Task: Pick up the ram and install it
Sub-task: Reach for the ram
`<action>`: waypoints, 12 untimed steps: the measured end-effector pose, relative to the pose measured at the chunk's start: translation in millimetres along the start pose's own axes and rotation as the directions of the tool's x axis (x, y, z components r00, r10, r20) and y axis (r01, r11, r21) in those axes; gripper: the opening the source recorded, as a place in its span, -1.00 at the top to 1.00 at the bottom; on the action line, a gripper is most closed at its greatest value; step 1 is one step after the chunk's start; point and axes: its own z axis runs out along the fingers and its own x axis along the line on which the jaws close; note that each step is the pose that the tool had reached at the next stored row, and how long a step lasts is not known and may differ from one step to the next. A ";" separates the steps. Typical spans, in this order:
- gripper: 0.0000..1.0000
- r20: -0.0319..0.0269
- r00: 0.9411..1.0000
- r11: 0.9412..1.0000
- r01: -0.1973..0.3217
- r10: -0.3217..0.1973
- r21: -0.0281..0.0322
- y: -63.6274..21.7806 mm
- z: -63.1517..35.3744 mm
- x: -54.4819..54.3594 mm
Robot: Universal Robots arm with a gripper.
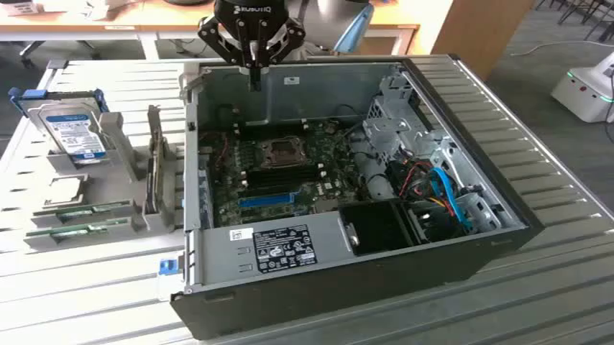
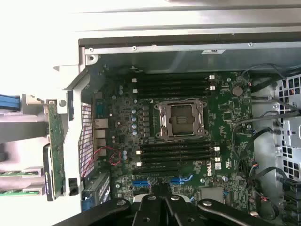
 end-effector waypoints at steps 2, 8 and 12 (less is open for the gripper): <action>0.79 0.000 1.000 1.000 0.001 -0.001 0.000 0.0 0.0 0.0; 0.79 0.000 1.000 1.000 0.002 -0.002 0.000 0.0 0.0 1.0; 0.79 0.000 1.000 1.000 0.002 -0.002 0.000 -0.1 0.0 2.5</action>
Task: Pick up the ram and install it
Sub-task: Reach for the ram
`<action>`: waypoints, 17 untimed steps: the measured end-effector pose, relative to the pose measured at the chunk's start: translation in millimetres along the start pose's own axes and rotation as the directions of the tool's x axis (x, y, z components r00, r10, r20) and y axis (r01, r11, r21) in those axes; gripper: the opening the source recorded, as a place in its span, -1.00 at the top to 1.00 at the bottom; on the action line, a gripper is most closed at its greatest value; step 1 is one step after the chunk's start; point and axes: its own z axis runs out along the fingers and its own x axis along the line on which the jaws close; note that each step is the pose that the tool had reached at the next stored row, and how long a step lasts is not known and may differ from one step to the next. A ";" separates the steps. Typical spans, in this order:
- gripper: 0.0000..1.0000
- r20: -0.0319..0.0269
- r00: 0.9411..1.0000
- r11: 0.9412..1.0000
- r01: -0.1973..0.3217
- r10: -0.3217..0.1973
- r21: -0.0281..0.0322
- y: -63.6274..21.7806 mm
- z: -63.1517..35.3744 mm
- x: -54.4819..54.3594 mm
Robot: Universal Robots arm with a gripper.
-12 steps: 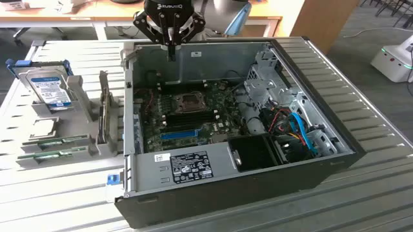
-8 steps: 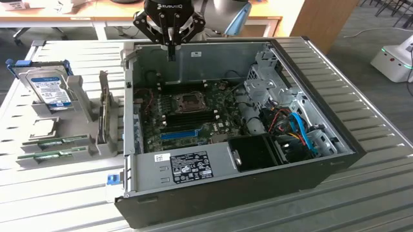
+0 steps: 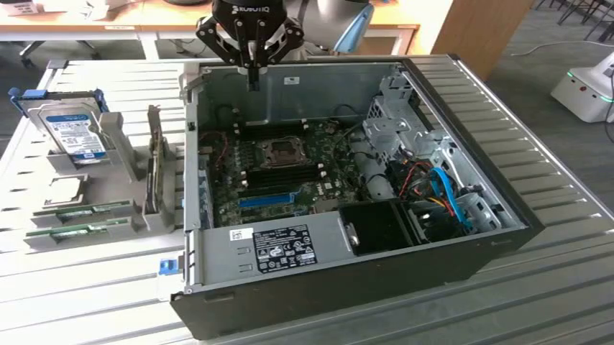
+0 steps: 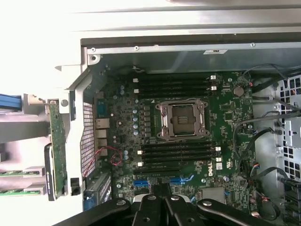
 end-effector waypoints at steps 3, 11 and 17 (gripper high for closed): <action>0.79 0.000 1.000 1.000 0.000 0.000 0.000 -0.1 -0.1 1.0; 0.79 0.000 1.000 1.000 0.000 0.000 0.000 -0.4 -0.2 7.7; 0.79 0.000 1.000 1.000 0.000 0.000 0.000 -0.8 -0.4 14.6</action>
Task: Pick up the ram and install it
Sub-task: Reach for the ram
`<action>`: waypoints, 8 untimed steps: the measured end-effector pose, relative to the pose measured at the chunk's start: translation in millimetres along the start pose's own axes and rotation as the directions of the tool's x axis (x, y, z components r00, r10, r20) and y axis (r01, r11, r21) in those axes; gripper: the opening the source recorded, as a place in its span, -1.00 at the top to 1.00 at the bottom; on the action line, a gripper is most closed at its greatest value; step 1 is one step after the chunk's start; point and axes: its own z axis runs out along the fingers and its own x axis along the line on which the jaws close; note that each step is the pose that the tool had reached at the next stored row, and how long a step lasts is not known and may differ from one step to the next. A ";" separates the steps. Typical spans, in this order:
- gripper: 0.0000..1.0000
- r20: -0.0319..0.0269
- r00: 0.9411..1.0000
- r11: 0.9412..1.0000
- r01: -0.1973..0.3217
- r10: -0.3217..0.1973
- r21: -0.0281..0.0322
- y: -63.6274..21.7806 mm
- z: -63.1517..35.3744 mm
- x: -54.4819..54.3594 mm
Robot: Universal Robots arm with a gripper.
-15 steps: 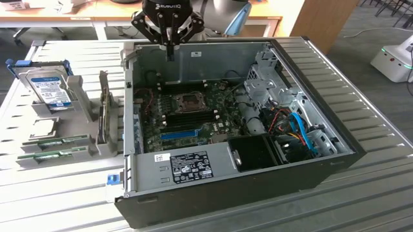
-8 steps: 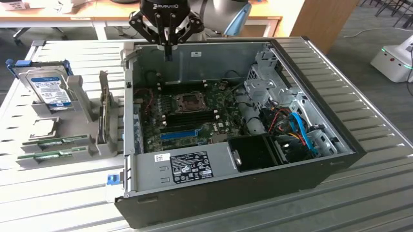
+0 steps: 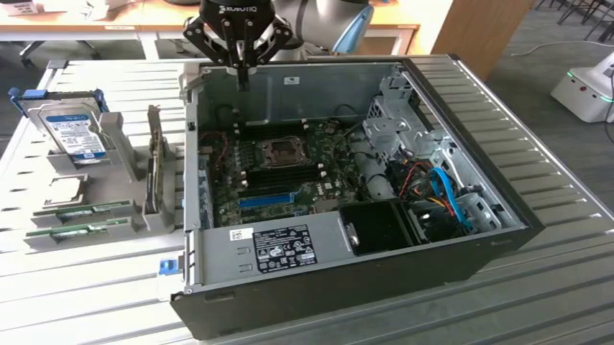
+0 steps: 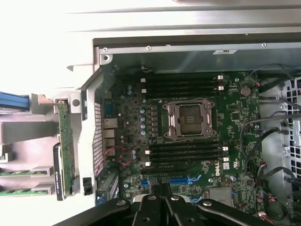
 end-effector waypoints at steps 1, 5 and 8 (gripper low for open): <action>0.79 0.000 1.000 1.000 0.000 0.000 0.000 0.0 0.0 1.0; 0.79 0.000 1.000 1.000 0.000 0.000 0.000 -0.1 -0.1 3.6; 0.79 0.000 1.000 1.000 0.000 0.000 0.000 -0.1 -0.1 3.7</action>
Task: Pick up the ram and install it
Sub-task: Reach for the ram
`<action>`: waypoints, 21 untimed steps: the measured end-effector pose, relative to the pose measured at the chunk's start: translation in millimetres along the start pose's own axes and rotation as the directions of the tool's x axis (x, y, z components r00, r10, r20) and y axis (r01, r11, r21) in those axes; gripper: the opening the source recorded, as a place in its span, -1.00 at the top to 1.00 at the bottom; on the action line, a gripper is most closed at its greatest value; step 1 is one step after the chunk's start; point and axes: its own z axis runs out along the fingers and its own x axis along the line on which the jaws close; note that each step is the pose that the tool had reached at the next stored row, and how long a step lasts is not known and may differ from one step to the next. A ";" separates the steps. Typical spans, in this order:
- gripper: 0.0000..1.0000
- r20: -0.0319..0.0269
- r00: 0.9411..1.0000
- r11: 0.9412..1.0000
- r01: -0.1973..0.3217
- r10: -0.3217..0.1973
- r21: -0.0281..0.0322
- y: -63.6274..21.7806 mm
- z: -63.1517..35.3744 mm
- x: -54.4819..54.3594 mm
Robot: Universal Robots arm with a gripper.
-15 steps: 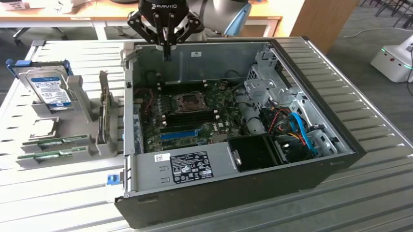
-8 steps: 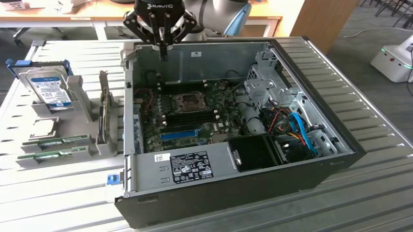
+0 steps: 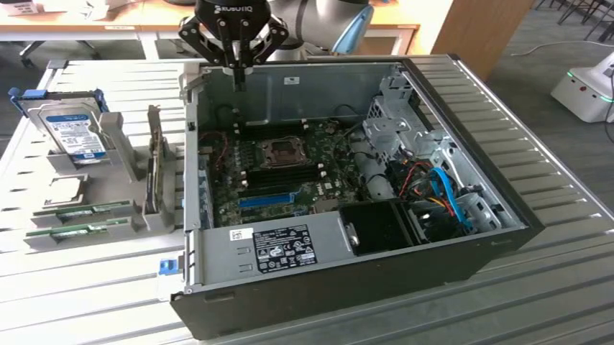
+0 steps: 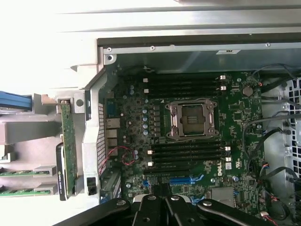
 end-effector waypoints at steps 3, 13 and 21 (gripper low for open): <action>0.79 0.000 1.000 1.000 0.000 0.000 0.000 0.0 0.0 0.5; 0.79 0.000 1.000 1.000 0.000 0.000 0.000 -0.5 -0.2 6.7; 0.79 0.000 1.000 1.000 0.000 0.000 0.000 -1.1 -0.4 15.3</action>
